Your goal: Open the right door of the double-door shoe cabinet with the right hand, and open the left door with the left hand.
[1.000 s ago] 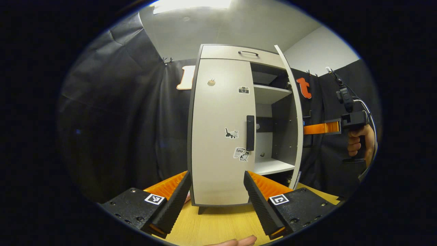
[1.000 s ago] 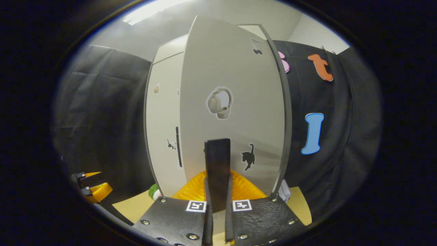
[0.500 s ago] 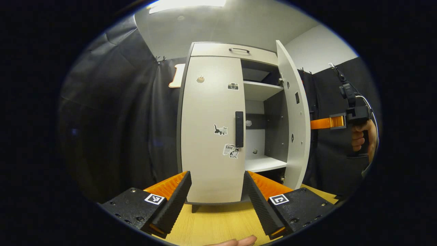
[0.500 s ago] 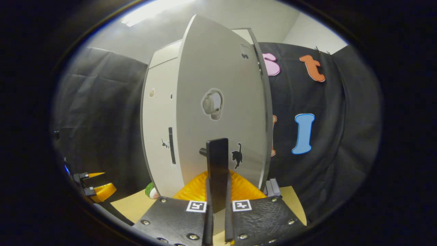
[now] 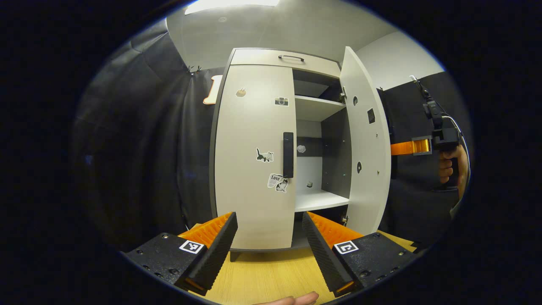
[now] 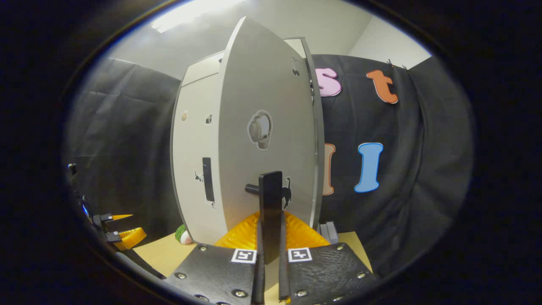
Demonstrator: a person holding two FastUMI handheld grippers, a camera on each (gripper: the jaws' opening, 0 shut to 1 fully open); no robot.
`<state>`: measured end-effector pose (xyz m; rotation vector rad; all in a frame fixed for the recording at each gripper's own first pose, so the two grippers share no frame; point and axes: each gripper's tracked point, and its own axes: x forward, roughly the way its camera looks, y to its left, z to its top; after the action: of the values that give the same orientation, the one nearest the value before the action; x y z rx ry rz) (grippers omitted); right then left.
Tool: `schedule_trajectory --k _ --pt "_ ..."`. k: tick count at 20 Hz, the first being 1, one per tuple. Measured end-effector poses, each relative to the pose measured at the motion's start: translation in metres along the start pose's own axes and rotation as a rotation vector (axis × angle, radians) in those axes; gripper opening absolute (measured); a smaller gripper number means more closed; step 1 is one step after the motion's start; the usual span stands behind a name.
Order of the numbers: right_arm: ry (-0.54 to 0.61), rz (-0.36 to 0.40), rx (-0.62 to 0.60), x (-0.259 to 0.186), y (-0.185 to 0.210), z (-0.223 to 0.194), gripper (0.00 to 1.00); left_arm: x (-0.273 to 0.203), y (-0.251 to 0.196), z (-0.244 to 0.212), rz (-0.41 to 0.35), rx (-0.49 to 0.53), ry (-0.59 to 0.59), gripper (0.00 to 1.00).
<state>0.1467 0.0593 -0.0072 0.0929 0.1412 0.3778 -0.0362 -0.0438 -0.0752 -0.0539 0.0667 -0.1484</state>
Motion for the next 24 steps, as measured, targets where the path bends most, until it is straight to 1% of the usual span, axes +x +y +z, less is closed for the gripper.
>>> schedule_trajectory --k 1,2,6,7,8,9,10,11,12,13,14,16,18,20,22,24 --pt "-0.001 -0.018 -0.007 -0.002 -0.006 0.0 0.13 0.0 -0.002 0.0 -0.001 0.0 0.001 0.99" --pt "-0.004 -0.036 -0.017 -0.002 -0.012 0.0 0.13 0.0 -0.003 -0.001 -0.003 0.0 0.002 0.96" --pt "-0.016 -0.139 -0.043 -0.015 -0.056 0.002 0.12 0.003 -0.009 -0.001 -0.012 0.007 -0.011 0.96" --pt "-0.021 -0.162 -0.03 -0.012 -0.071 0.001 0.05 0.005 -0.01 -0.001 -0.011 0.009 -0.01 0.96" --pt "-0.028 -0.18 -0.02 -0.015 -0.083 0.0 0.05 0.006 -0.012 -0.002 -0.011 0.011 -0.005 0.95" --pt "-0.032 -0.136 0.025 -0.013 -0.085 0.0 0.0 0.008 -0.012 -0.004 -0.008 0.01 0.001 0.96" --pt "-0.031 -0.072 0.086 -0.012 -0.08 0.002 0.01 0.01 -0.012 -0.006 -0.007 0.01 0.008 0.96" --pt "-0.031 -0.061 0.121 -0.006 -0.08 0.0 0.05 0.011 -0.013 -0.008 -0.005 0.012 0.016 0.95" --pt "-0.035 -0.058 0.122 -0.005 -0.083 0.0 0.05 0.013 -0.016 -0.01 -0.002 0.013 0.023 0.95" --pt "-0.037 -0.063 0.099 -0.004 -0.085 -0.002 0.05 0.013 -0.017 -0.012 0.0 0.014 0.031 0.96" --pt "-0.044 -0.086 0.076 -0.008 -0.087 -0.002 0.05 0.014 -0.015 -0.013 0.0 0.015 0.035 0.96" --pt "-0.038 -0.083 0.051 -0.006 -0.081 -0.005 0.05 0.017 -0.018 -0.014 0.004 0.02 0.04 0.96" --pt "-0.025 -0.114 0.039 -0.005 -0.086 -0.01 0.05 0.019 -0.016 -0.014 0.009 0.025 0.042 0.96" --pt "-0.006 -0.095 0.045 -0.005 -0.081 -0.016 0.05 0.021 -0.015 -0.012 0.015 0.034 0.042 0.96" --pt "-0.021 -0.099 0.04 -0.006 -0.083 -0.017 0.05 0.025 -0.014 -0.008 0.022 0.043 0.035 0.96" --pt "-0.026 -0.145 0.039 -0.008 -0.091 -0.02 0.05 0.031 -0.009 -0.006 0.038 0.048 0.04 0.95"
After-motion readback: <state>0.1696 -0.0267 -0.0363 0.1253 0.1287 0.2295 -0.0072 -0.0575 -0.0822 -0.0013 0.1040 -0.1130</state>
